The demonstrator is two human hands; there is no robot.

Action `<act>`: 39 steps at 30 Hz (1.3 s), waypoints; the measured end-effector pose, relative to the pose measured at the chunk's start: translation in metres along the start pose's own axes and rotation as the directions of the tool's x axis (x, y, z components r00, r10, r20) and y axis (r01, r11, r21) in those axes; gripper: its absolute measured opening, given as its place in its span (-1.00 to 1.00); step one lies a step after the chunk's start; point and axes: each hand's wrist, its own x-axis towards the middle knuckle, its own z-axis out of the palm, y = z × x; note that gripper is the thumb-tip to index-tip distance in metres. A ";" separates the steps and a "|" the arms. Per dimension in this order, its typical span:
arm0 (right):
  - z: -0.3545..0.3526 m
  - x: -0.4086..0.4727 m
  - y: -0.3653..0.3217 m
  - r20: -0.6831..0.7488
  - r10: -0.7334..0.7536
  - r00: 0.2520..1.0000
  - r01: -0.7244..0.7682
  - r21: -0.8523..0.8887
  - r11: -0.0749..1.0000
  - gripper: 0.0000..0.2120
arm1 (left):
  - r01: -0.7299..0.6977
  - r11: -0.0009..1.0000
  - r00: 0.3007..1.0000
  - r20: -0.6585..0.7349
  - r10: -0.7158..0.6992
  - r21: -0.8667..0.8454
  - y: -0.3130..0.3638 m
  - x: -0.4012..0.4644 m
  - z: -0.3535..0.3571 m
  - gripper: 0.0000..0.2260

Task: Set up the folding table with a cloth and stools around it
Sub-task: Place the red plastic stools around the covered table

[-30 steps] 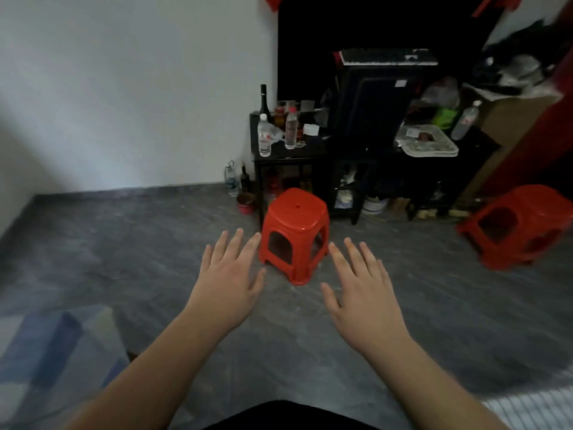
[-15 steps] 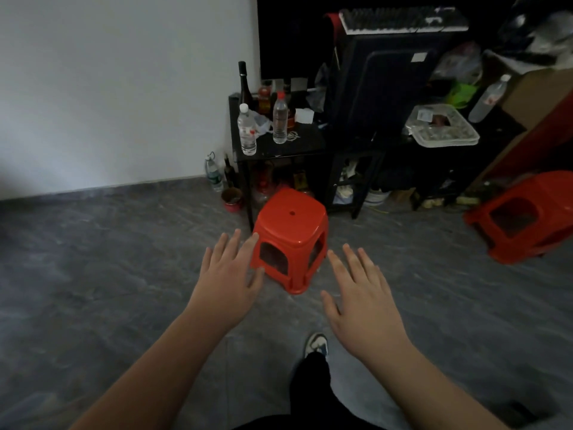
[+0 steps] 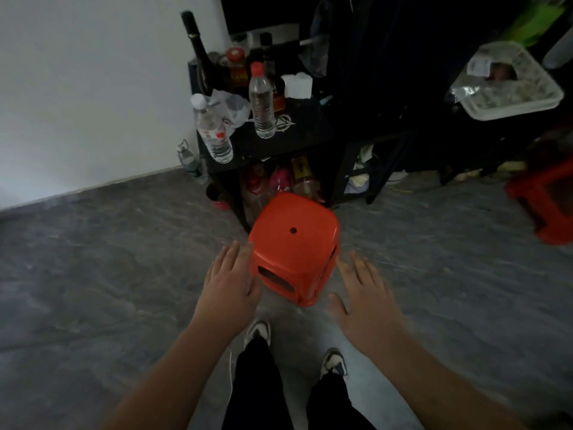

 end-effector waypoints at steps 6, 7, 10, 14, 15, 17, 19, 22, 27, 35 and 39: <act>0.113 0.119 0.026 0.040 0.174 0.984 -0.178 0.147 0.973 -0.31 | 0.059 0.998 0.993 0.099 -0.057 -0.015 -0.079 0.148 0.098 -0.41; 0.132 0.139 0.030 0.047 0.214 0.976 -0.219 0.182 0.959 -0.30 | 0.068 0.997 0.989 0.133 -0.063 -0.035 -0.090 0.170 0.115 -0.40; 0.181 0.187 0.038 0.060 0.343 0.937 -0.345 0.289 0.893 -0.26 | 0.097 0.994 0.975 0.207 -0.086 -0.043 -0.122 0.224 0.160 -0.34; 0.222 0.226 0.052 0.121 0.502 0.857 -0.508 0.369 0.778 -0.22 | 0.073 0.997 0.950 0.306 -0.060 -0.031 -0.152 0.270 0.207 -0.24; 0.228 0.232 0.055 0.141 0.514 0.846 -0.524 0.392 0.756 -0.22 | 0.064 0.998 0.947 0.317 -0.055 -0.020 -0.158 0.280 0.215 -0.22; 0.236 0.243 0.060 0.188 0.542 0.819 -0.564 0.438 0.700 -0.21 | 0.084 0.996 0.940 0.335 -0.066 -0.040 -0.168 0.296 0.226 -0.18; 0.242 0.253 0.062 0.214 0.571 0.792 -0.593 0.490 0.639 -0.17 | 0.098 0.993 0.929 0.364 -0.064 -0.073 -0.174 0.306 0.232 -0.15; 0.251 0.267 0.062 0.201 0.609 0.767 -0.603 0.550 0.577 -0.13 | 0.104 0.989 0.927 0.371 -0.059 -0.103 -0.176 0.317 0.236 -0.10; 0.262 0.273 0.056 0.096 0.683 0.724 -0.574 0.634 0.518 -0.18 | 0.152 0.983 0.927 0.360 -0.106 -0.101 -0.169 0.322 0.237 -0.06; 0.256 0.257 0.075 0.066 0.706 0.705 -0.549 0.681 0.485 -0.15 | 0.117 0.993 0.931 0.350 -0.103 -0.019 -0.134 0.311 0.240 -0.07; 0.241 0.224 0.097 0.035 0.727 0.686 -0.547 0.684 0.483 -0.16 | 0.065 0.998 0.928 0.369 -0.056 -0.012 -0.096 0.298 0.245 -0.08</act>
